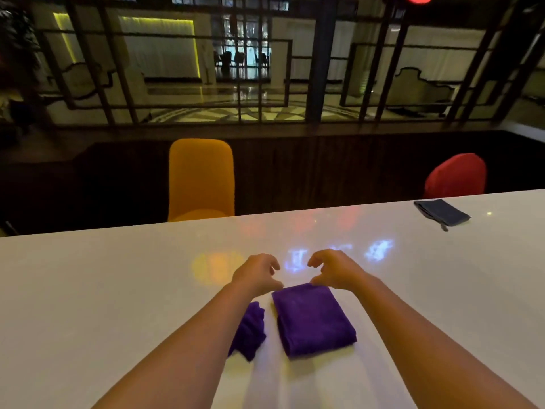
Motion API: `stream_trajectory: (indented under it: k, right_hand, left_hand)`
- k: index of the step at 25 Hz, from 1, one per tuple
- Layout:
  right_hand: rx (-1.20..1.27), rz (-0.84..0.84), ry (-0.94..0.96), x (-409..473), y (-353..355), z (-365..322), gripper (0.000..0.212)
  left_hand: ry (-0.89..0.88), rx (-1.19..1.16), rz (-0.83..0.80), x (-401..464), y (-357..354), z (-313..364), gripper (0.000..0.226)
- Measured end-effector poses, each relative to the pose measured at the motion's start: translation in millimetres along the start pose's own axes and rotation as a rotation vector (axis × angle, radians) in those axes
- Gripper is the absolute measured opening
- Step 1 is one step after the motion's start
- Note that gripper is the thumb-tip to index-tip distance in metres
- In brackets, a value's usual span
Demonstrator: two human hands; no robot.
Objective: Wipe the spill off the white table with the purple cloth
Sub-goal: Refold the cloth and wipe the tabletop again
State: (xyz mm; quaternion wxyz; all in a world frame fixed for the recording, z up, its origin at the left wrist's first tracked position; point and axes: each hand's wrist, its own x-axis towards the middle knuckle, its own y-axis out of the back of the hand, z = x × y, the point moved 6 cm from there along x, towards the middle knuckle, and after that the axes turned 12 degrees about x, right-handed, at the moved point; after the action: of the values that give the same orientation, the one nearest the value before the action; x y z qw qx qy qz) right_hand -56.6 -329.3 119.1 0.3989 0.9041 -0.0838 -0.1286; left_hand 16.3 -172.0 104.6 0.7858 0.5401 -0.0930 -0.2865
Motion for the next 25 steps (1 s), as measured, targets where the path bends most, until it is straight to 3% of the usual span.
stream_trajectory:
  k: [8, 13, 16, 21, 25]
  right_hand:
    - [-0.223, -0.086, -0.126, 11.9, -76.6, 115.1, 0.059]
    - [-0.184, 0.023, -0.117, 5.9, -86.6, 131.4, 0.034]
    - [-0.16, 0.039, -0.114, 3.3, -87.7, 120.9, 0.016]
    - [0.017, 0.021, -0.114, 9.6, -49.3, 78.2, 0.023]
    - [0.084, 0.058, -0.014, 19.5, -5.2, 9.6, 0.024]
  left_hand:
    - [-0.08, 0.212, -0.188, 34.6, -133.9, 15.9, 0.05]
    - [-0.059, 0.221, -0.097, 34.2, -151.1, 16.0, 0.038]
    - [-0.003, 0.127, -0.104, 30.1, -147.8, 8.8, 0.022]
    - [0.024, 0.022, -0.136, 32.2, -93.1, -3.6, 0.022]
    - [0.028, -0.091, -0.042, 30.1, -6.2, -6.1, 0.014]
